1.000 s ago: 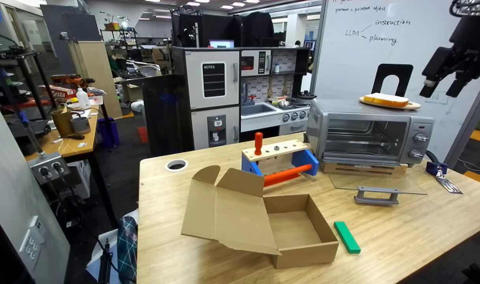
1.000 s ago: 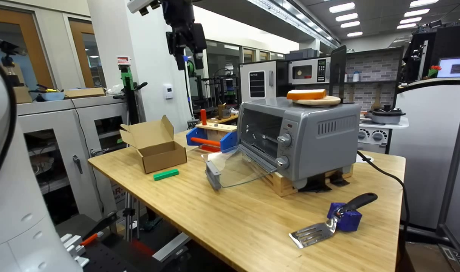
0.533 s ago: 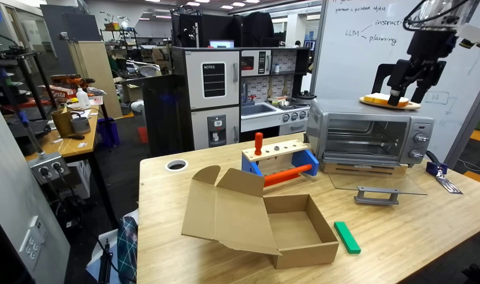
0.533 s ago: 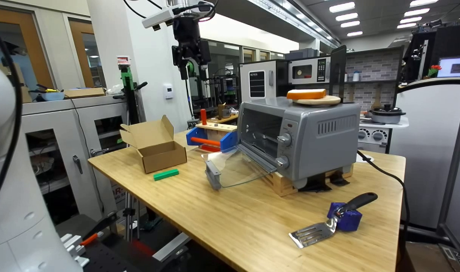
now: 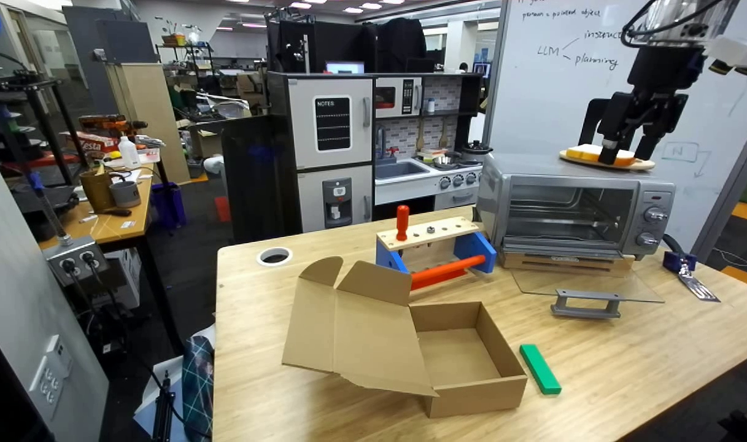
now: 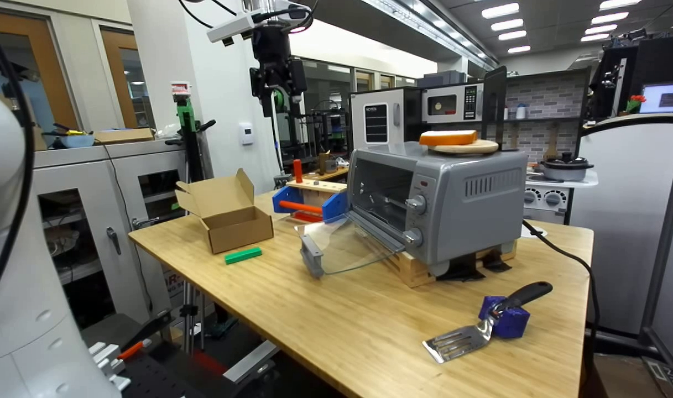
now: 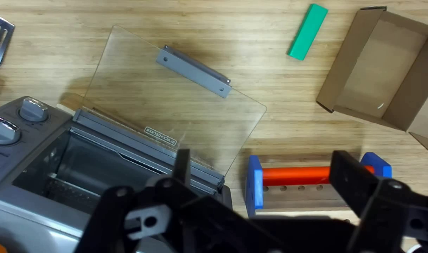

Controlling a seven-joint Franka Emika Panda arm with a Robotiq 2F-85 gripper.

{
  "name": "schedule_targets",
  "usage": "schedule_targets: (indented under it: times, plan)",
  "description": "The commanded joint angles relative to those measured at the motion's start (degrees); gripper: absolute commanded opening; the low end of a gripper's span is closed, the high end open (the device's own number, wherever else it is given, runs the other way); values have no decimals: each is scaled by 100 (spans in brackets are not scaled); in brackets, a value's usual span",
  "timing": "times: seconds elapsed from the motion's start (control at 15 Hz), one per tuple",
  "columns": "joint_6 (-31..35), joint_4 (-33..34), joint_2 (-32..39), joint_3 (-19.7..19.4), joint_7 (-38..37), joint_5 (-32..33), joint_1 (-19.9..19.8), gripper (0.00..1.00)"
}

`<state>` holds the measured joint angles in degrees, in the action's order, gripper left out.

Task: Pick the green object and put it in the box

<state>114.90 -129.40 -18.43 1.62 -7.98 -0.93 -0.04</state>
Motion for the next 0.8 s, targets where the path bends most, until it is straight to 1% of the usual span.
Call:
schedule_targets:
  times: [0.0,0.07,0.33,0.47,0.6,0.73]
  plan:
    - [-169,45,11,58,-158,99,-31,100]
    - [-185,24,2,125,-360,240,-63,100]
    - [-597,-42,-18,327,-1003,254,5,100]
    - [-734,-65,-15,451,-1186,227,68,100]
    - [-689,-104,-24,543,-1319,139,146,100]
    - [-689,-113,-9,547,-1229,-76,255,100]
